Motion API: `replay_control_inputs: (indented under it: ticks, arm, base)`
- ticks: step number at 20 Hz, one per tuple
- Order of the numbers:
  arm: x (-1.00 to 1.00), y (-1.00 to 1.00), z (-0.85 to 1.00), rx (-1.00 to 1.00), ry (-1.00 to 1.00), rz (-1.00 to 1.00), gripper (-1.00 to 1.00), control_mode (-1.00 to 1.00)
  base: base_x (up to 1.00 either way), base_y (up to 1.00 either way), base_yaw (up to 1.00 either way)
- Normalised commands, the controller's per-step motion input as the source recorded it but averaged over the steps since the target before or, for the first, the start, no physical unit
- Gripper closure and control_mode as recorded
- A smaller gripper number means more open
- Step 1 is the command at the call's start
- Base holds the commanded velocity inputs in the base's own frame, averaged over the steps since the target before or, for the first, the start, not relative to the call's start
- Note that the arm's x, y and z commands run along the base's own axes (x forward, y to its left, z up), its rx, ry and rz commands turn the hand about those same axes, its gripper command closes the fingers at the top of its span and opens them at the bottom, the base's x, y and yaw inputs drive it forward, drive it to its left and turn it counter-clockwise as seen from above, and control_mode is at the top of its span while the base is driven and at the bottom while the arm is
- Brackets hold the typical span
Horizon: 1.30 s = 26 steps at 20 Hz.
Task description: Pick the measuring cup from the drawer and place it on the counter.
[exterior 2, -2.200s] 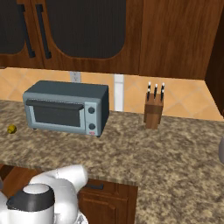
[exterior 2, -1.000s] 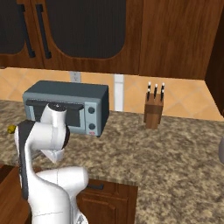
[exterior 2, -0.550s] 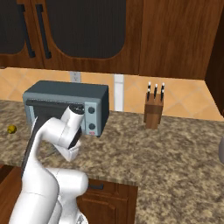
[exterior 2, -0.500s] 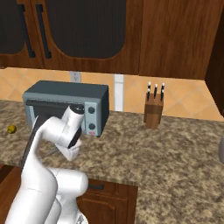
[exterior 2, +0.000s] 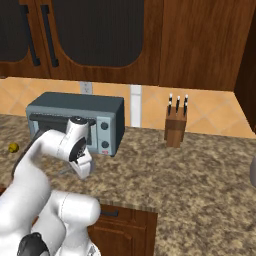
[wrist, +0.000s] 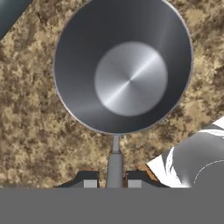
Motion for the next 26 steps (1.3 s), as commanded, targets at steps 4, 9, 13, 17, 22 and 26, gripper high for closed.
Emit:
replay_control_inputs:
  ticks: [4, 9, 13, 17, 22, 26]
  arm:
    - [0.47, 0.0, -0.46, -0.06, 0.01, -0.01, 1.0, -1.0]
    - [0.42, -0.03, -0.58, 0.0, 0.0, 0.0, 1.0, -1.0]
    - [0.33, -0.06, -0.03, 0.0, 0.03, 0.0, -1.0, -1.0]
    - [0.0, 0.0, 0.0, 0.0, 0.0, 0.0, -1.0, -1.0]
    - [0.0, -0.01, 0.06, 0.0, -0.01, 0.0, -1.0, -1.0]
    - [-0.77, -0.55, 0.66, 0.0, -0.13, 0.0, -1.0, -1.0]
  base:
    - [0.0, 0.0, 0.0]
    - [0.0, 0.0, 0.0]
    - [0.0, 0.0, 0.0]
    - [0.0, 0.0, 0.0]
    - [0.0, 0.0, 0.0]
    - [0.0, 0.0, 0.0]
